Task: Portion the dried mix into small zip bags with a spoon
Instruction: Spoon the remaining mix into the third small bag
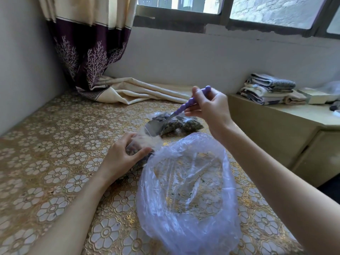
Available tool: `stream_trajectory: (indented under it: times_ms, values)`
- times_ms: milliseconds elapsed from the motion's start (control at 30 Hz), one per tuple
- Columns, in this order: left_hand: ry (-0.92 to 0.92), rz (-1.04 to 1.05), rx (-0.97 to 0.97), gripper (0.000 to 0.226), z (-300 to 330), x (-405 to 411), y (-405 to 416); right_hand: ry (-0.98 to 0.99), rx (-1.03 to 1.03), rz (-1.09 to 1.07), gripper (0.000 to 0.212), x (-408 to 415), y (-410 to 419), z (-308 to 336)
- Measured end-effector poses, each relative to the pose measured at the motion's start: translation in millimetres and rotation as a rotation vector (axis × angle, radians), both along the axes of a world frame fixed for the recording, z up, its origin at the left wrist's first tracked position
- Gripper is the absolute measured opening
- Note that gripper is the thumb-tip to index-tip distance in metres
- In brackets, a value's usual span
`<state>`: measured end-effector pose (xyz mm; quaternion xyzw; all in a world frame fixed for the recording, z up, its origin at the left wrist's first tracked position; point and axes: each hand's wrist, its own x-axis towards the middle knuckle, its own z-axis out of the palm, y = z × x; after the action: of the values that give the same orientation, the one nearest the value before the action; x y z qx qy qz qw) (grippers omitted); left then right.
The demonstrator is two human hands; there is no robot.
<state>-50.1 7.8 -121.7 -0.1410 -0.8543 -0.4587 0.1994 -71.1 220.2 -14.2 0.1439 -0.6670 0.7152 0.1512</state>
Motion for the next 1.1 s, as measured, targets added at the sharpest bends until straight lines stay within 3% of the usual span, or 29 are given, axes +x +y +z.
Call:
stream_trajectory:
  times_ms: [233,467,700,833,933,1033,1100]
  values:
    - [-0.032,-0.008,0.044,0.045,-3,-3,-1,0.15,0.075,0.177,0.014,16,-4,-18]
    - [-0.024,0.009,0.028,0.051,-3,-4,-3,0.013,-0.102,0.091,0.015,20,28,-17]
    - [-0.029,0.051,-0.057,0.063,2,-3,-6,-0.129,-0.092,-0.035,0.022,31,60,-39]
    - [-0.109,0.037,-0.201,0.077,6,-1,-5,-0.215,-0.096,-0.076,0.023,40,71,-57]
    - [-0.197,-0.005,-0.204,0.085,15,2,-4,-0.267,-0.109,-0.077,0.023,48,77,-70]
    - [-0.145,-0.023,-0.141,0.075,29,6,-3,-0.293,-0.129,-0.058,0.025,57,81,-80]
    - [-0.02,0.045,-0.103,0.05,37,14,2,-0.301,-0.144,-0.062,0.026,61,83,-85]
